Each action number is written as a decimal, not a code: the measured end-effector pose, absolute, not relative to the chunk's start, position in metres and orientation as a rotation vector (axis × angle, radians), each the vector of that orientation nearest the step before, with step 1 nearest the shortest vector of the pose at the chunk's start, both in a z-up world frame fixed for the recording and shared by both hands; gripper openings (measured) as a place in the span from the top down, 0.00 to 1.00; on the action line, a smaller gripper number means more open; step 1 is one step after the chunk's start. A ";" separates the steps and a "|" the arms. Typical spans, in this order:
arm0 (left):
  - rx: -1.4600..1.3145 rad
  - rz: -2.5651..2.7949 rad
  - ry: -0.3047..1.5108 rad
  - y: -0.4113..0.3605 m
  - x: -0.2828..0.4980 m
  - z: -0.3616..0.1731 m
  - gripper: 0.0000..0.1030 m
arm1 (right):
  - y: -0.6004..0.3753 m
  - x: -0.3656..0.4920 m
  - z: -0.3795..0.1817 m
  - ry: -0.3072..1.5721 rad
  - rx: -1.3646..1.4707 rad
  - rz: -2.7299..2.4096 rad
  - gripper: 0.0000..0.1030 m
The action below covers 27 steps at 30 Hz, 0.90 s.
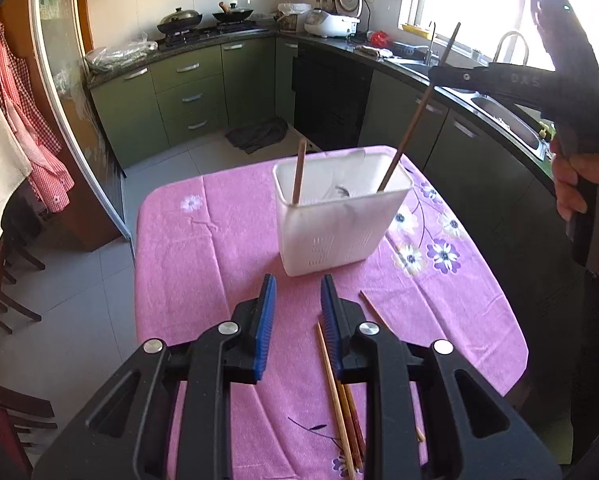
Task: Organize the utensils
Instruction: 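Lower the chopsticks into the white caddy and open both grippers, then move both grippers back to the chopsticks and grasp one with the left gripper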
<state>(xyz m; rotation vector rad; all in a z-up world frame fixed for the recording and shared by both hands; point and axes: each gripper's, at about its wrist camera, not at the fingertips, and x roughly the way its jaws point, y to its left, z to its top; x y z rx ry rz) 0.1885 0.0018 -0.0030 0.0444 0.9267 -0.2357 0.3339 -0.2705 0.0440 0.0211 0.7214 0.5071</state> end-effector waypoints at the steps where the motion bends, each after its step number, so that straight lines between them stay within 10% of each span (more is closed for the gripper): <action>1: 0.041 -0.238 0.952 0.003 0.188 -0.010 0.78 | -0.267 0.337 0.032 0.741 0.014 0.503 0.94; 16: 0.060 -0.261 1.216 -0.023 0.184 -0.093 0.78 | -0.268 0.290 -0.006 0.804 -0.077 0.536 0.91; 27: 0.088 -0.232 1.384 -0.052 0.204 -0.154 0.87 | -0.294 0.229 -0.136 1.088 -0.192 0.560 0.91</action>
